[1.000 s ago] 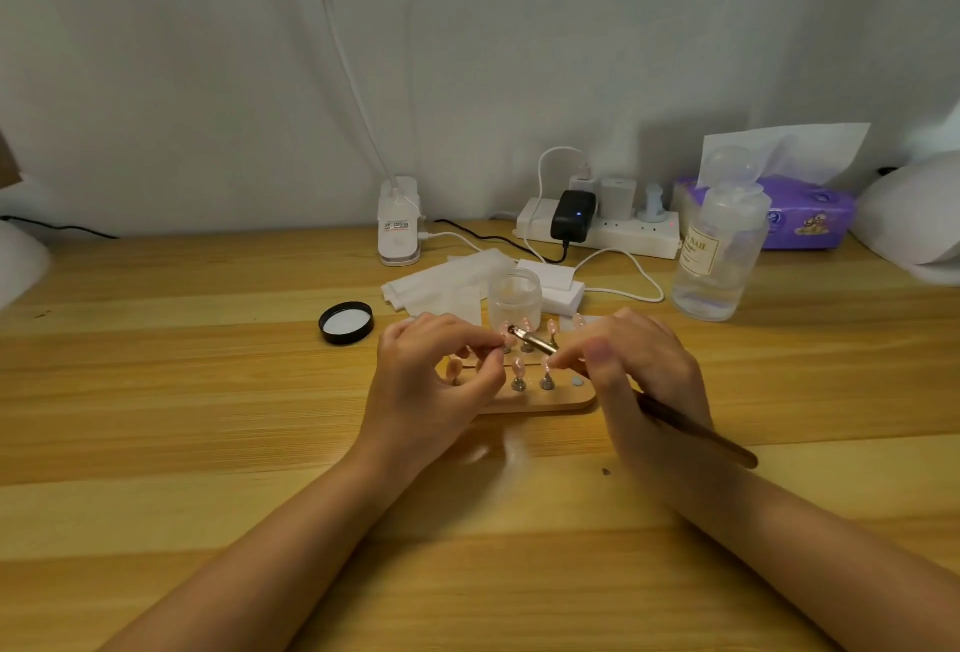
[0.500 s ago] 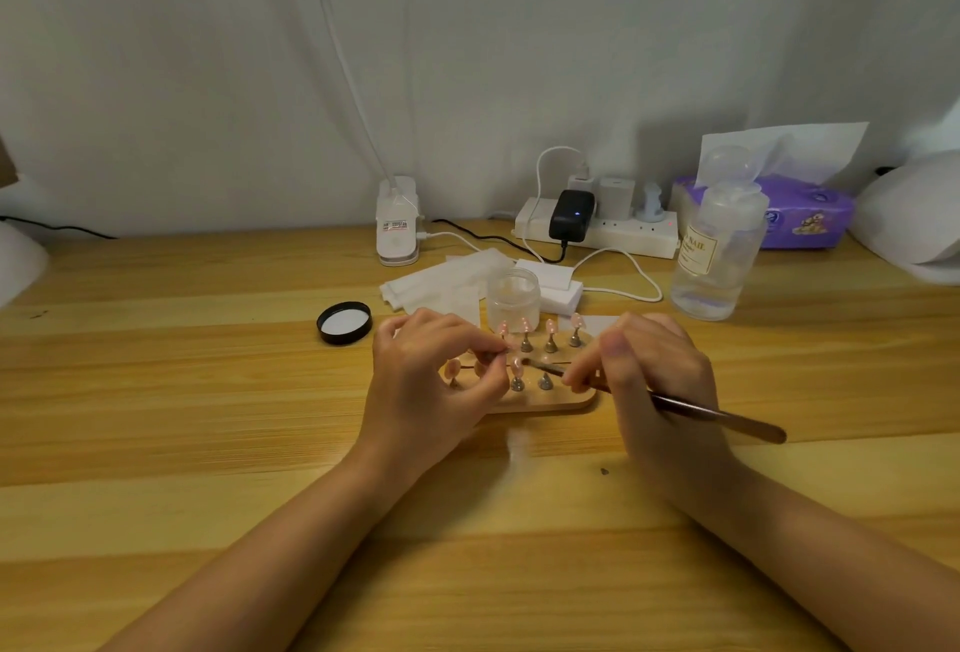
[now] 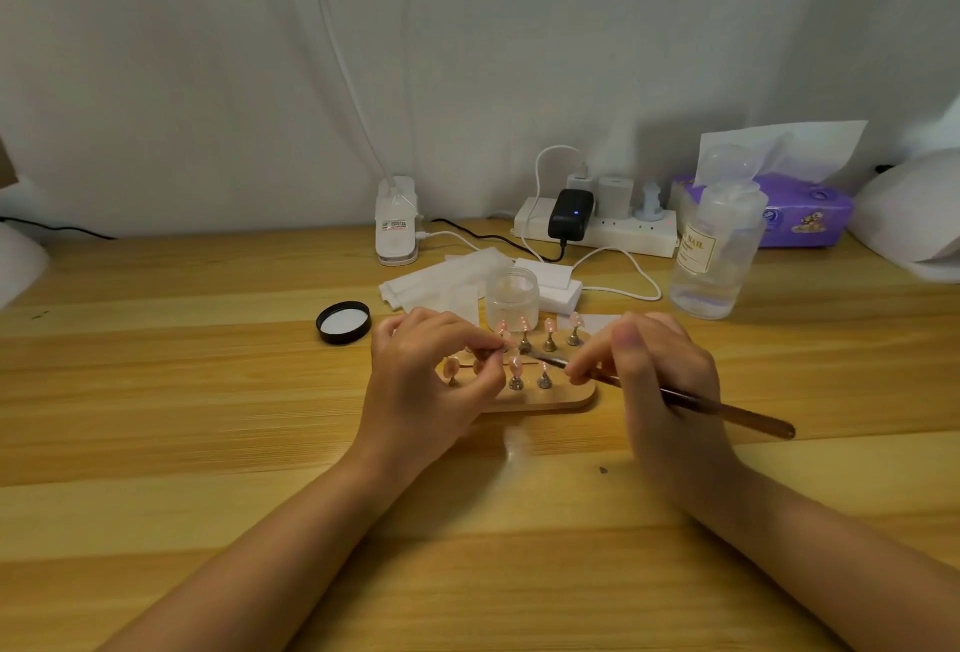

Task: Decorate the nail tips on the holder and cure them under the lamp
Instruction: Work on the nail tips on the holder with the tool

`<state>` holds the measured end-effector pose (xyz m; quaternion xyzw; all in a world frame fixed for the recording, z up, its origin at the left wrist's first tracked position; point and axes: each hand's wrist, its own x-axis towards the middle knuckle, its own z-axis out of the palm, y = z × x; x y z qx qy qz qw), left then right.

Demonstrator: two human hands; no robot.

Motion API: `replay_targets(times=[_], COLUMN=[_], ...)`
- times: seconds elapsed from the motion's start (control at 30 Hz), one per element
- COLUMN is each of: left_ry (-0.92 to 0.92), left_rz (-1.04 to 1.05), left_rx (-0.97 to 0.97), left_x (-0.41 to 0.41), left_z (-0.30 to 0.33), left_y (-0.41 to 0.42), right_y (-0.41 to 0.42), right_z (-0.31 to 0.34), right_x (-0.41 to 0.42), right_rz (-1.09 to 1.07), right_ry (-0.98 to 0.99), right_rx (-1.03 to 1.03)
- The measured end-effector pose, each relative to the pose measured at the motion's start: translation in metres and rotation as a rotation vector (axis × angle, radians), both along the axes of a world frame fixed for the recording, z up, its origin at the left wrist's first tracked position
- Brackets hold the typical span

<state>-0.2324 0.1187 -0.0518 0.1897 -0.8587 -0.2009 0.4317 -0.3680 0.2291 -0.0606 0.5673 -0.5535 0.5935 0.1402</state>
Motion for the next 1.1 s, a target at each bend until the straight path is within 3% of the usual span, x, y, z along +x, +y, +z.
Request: replay_targets(times=[0.2, 0.4, 0.6, 0.83, 1.1], left_ry=[0.003, 0.01, 0.017, 0.029, 0.033], left_rz=[0.002, -0.008, -0.022, -0.021, -0.022], left_rx=[-0.012, -0.009, -0.017, -0.024, -0.02], left_x=[-0.0007, -0.0002, -0.0007, -0.0011, -0.0009], left_z=[-0.0008, -0.0006, -0.0016, -0.0026, -0.0014], left_y=[-0.0006, -0.0007, -0.0015, -0.0028, -0.0022], right_y=[-0.002, 0.0011, -0.0011, 0.0019, -0.0004], right_z=[-0.0005, 0.0027, 0.0014, 0.0046, 0.002], right_x=[0.0029, 0.0032, 0.0031, 0.0045, 0.0049], right_rz=[0.01, 0.03, 0.01, 0.043, 0.032], right_ry=[0.011, -0.104, 0.003, -0.13, -0.04], right_rx=[0.074, 0.009, 0.082, 0.01, 0.062])
